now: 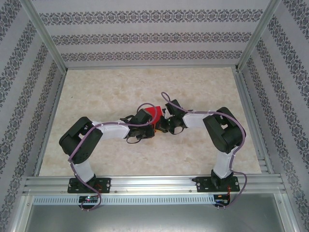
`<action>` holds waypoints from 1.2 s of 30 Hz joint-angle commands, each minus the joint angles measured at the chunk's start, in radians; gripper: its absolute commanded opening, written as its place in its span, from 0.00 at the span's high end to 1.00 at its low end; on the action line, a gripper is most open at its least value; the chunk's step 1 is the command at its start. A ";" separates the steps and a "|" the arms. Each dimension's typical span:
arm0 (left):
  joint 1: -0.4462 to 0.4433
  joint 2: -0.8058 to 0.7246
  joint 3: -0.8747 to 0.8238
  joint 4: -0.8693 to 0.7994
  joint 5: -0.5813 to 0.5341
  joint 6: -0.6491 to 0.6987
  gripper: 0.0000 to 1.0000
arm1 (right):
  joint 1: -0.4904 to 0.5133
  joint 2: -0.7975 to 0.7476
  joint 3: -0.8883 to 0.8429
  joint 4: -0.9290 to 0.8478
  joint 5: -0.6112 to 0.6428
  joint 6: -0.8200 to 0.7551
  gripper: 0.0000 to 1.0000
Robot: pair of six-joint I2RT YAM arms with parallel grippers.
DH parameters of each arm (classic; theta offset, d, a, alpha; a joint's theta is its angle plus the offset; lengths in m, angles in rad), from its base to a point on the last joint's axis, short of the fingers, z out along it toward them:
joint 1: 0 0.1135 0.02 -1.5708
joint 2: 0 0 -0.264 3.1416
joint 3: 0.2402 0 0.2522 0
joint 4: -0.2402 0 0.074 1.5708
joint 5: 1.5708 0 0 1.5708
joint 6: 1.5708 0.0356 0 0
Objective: Fold a paper plane with a square sheet of paper (pick it up from the middle)
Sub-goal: Third fold the triangle at the center of the table.
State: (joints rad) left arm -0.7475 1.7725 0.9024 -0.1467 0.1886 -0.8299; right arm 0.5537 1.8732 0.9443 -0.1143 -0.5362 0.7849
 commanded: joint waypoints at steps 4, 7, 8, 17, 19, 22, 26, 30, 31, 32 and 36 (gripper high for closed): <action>-0.006 0.028 -0.036 -0.183 -0.042 -0.029 1.00 | -0.068 0.049 0.051 -0.070 0.094 -0.053 1.00; -0.006 0.037 -0.048 -0.185 -0.025 -0.038 1.00 | -0.123 0.068 0.072 -0.073 0.097 -0.068 1.00; -0.006 0.041 -0.051 -0.183 -0.018 -0.040 1.00 | -0.138 0.074 0.080 -0.076 0.100 -0.075 1.00; -0.006 0.039 -0.064 -0.175 0.001 -0.024 1.00 | -0.251 0.123 0.186 -0.144 0.117 -0.168 1.00; -0.006 0.037 -0.048 -0.177 0.006 -0.007 1.00 | -0.255 0.102 0.205 -0.164 0.102 -0.186 1.00; -0.006 0.022 0.011 -0.204 0.023 0.022 1.00 | -0.248 0.030 0.195 -0.154 0.073 -0.181 1.00; -0.006 -0.021 0.099 -0.232 0.018 0.057 0.90 | -0.234 -0.068 0.147 -0.154 0.067 -0.167 0.96; 0.001 -0.064 0.153 -0.259 -0.089 0.057 0.79 | -0.217 -0.137 0.070 -0.141 0.063 -0.142 0.82; 0.004 -0.072 0.157 -0.260 -0.126 0.049 0.77 | -0.210 -0.147 0.053 -0.135 0.060 -0.133 0.77; 0.008 -0.074 0.160 -0.259 -0.149 0.042 0.77 | -0.203 -0.153 0.039 -0.129 0.056 -0.127 0.73; 0.021 -0.060 0.163 -0.232 -0.194 0.017 0.78 | -0.174 -0.150 0.003 -0.088 0.034 -0.100 0.61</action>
State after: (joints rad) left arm -0.7403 1.7218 1.0519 -0.3614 0.0700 -0.7982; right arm 0.3595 1.7203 0.9749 -0.2447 -0.4843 0.6617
